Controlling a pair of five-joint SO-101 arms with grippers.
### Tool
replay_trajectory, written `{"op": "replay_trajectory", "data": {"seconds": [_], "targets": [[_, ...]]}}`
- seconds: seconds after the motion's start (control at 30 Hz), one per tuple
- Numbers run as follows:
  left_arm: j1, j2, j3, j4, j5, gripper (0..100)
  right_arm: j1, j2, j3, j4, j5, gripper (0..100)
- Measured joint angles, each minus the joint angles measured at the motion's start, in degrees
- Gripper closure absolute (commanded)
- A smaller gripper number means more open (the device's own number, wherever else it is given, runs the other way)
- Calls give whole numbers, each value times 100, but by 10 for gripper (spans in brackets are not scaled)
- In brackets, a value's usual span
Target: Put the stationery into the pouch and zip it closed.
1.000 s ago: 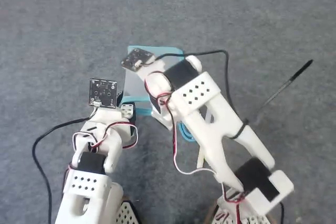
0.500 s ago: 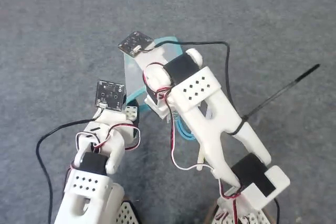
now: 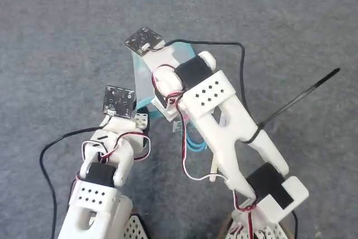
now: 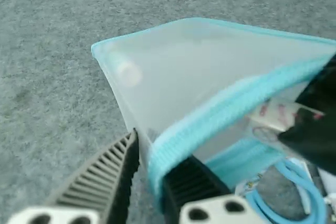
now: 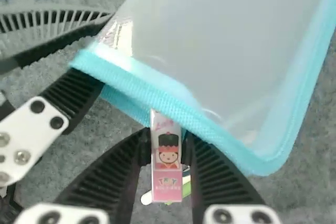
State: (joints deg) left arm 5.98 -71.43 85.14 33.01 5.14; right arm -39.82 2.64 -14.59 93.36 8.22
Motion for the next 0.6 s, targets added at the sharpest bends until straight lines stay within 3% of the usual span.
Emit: {"op": "replay_trajectory", "data": {"seconds": [0.6], "targets": [[26,0,0,0,-44,988,9,-897,0,-97,132,892]]}}
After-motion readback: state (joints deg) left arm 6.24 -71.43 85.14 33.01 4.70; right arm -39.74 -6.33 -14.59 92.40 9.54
